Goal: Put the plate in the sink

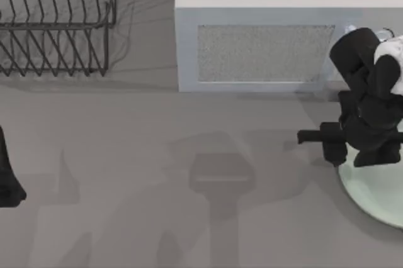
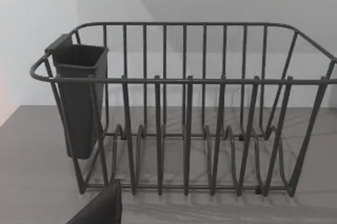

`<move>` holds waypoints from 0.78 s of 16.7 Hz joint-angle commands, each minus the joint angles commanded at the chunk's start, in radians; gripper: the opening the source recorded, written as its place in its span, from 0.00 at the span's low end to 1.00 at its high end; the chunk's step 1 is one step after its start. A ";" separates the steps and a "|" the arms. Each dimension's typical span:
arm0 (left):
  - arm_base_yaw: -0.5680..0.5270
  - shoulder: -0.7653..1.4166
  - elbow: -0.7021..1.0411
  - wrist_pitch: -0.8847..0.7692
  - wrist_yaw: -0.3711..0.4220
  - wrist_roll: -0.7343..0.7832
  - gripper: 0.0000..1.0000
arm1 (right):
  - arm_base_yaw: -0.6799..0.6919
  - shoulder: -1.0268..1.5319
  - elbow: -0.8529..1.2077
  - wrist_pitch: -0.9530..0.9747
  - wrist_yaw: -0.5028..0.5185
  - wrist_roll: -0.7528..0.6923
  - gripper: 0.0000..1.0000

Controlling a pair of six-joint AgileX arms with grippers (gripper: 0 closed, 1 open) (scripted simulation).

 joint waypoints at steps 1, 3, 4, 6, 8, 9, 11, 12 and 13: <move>0.000 0.000 0.000 0.000 0.000 0.000 1.00 | 0.000 0.000 0.000 0.000 0.000 0.000 0.00; 0.000 0.000 0.000 0.000 0.000 0.000 1.00 | 0.000 0.000 0.000 0.000 0.000 0.000 0.00; 0.000 0.000 0.000 0.000 0.000 0.000 1.00 | 0.000 0.000 0.000 0.000 0.000 0.000 0.00; 0.000 0.000 0.000 0.000 0.000 0.000 1.00 | -0.009 -0.065 0.029 0.001 0.003 0.000 0.00; 0.000 0.000 0.000 0.000 0.000 0.000 1.00 | 0.012 -0.057 0.050 -0.033 0.012 -0.013 0.00; 0.000 0.000 0.000 0.000 0.000 0.000 1.00 | 0.028 -0.049 0.074 -0.066 0.019 -0.023 0.00; 0.000 0.000 0.000 0.000 0.000 0.000 1.00 | 0.063 -0.036 0.149 -0.163 0.034 -0.046 0.00; 0.000 0.000 0.000 0.000 0.000 0.000 1.00 | 0.080 -0.032 0.200 -0.228 0.042 -0.057 0.00; 0.000 0.000 0.000 0.000 0.000 0.000 1.00 | 0.095 -0.029 0.258 -0.302 0.048 -0.067 0.00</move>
